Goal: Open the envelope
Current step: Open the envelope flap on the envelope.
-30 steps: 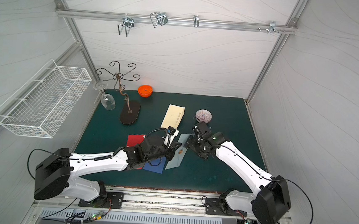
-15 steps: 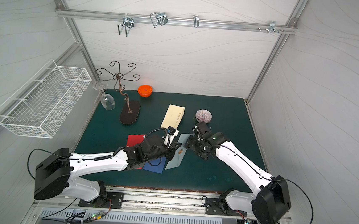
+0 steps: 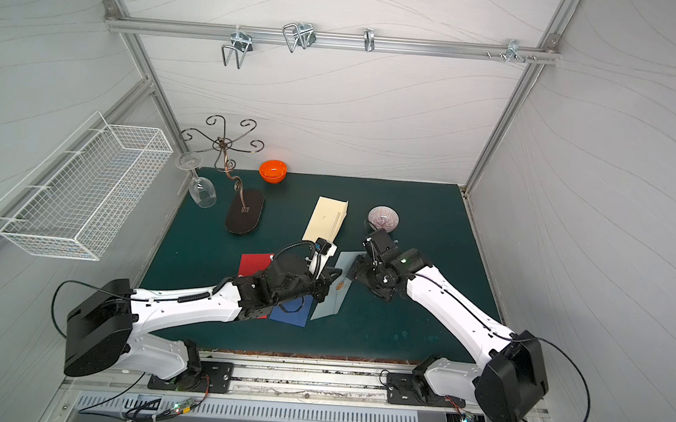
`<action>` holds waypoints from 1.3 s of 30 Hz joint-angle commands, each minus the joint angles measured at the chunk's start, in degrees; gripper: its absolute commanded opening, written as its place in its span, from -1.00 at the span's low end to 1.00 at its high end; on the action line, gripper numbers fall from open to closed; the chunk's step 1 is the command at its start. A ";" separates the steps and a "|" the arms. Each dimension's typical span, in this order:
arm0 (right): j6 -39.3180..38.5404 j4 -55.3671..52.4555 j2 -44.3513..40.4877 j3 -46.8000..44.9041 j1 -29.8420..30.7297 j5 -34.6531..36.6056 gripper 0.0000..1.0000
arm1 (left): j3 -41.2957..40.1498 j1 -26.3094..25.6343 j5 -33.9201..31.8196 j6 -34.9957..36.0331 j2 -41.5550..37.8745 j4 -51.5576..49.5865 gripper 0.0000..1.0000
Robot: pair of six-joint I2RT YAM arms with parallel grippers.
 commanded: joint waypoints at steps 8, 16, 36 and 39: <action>-1.95 2.90 -4.09 -1.72 -0.16 -0.78 0.81 | 1.49 -0.30 0.74 -0.11 -0.40 2.73 -1.00; -2.14 2.23 -1.43 -1.03 -0.20 -1.38 0.81 | 1.58 -0.29 1.95 0.07 -0.31 3.08 -1.00; -1.38 -2.57 0.42 -0.14 -0.26 2.76 0.81 | 1.29 -0.30 2.89 -0.01 -0.14 3.59 -1.00; -1.50 -2.74 0.52 -0.06 -0.25 2.85 0.81 | 1.25 -0.29 2.75 0.08 -0.23 3.48 -1.00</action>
